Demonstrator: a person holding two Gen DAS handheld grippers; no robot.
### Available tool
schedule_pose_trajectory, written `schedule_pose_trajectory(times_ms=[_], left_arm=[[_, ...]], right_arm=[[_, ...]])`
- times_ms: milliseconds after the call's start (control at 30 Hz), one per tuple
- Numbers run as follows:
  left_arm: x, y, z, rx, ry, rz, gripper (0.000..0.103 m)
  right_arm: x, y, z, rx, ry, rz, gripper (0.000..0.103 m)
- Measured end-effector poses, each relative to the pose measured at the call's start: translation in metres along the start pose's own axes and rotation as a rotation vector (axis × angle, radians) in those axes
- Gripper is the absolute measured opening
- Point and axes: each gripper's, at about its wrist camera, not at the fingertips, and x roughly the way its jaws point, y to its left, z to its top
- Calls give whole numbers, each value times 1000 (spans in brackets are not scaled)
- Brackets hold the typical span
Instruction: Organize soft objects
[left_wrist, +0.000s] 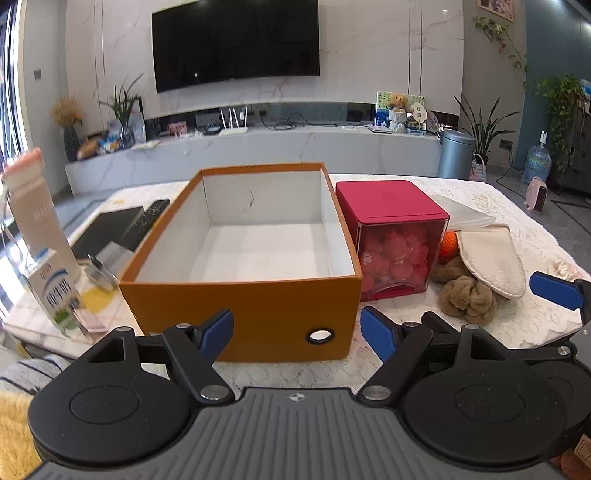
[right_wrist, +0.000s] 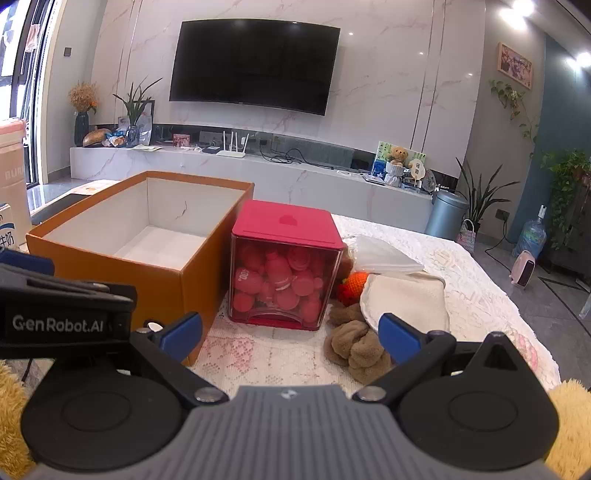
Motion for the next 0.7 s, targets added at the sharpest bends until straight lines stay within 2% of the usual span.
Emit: schedule_pose_trajectory(times_ms=[433, 700], left_arm=[[2, 5, 3, -40, 44, -63, 81], [-3, 0, 1, -15, 20, -21, 81]], right_arm=[[-1, -2, -2, 15, -16, 8, 100], [-3, 0, -3, 4, -22, 3, 100]])
